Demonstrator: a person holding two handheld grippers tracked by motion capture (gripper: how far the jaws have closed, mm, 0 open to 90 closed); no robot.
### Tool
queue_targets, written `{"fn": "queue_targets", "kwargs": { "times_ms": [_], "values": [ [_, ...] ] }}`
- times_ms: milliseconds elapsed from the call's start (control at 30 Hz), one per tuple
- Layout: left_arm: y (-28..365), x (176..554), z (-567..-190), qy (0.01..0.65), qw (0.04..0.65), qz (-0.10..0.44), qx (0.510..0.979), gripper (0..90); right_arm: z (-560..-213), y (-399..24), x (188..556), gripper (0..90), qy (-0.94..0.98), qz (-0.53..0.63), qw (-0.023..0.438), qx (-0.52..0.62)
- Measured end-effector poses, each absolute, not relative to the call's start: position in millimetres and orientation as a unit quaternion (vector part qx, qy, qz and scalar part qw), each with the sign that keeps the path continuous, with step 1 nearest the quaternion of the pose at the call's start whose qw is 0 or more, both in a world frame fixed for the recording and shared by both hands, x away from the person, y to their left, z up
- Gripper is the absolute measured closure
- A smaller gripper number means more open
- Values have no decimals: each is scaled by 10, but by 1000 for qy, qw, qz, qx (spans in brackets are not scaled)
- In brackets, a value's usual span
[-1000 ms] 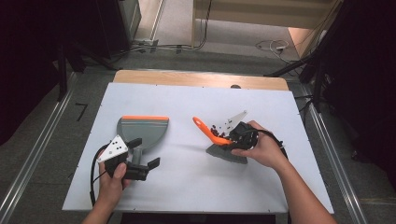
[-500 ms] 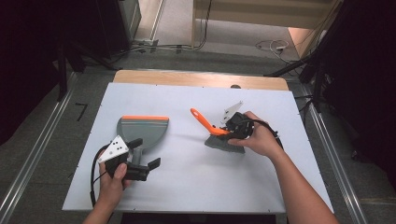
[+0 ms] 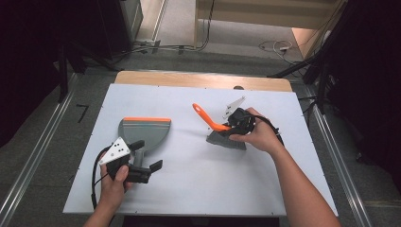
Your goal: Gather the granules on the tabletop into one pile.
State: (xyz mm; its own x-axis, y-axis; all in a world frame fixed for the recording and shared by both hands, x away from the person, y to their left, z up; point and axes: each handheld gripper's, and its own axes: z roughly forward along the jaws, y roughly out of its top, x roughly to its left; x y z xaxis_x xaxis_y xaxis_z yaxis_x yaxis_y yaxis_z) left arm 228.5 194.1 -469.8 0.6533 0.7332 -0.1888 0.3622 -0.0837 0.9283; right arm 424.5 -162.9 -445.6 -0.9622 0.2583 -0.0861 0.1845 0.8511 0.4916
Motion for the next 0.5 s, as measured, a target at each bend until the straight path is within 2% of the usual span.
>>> {"fn": "queue_targets", "kwargs": {
  "times_ms": [500],
  "values": [
    [1946, 2291, -4704, 382, 556, 166, 719, 0, -4408, -1612, 4290, 675, 959, 244, 80, 123]
  ]
}}
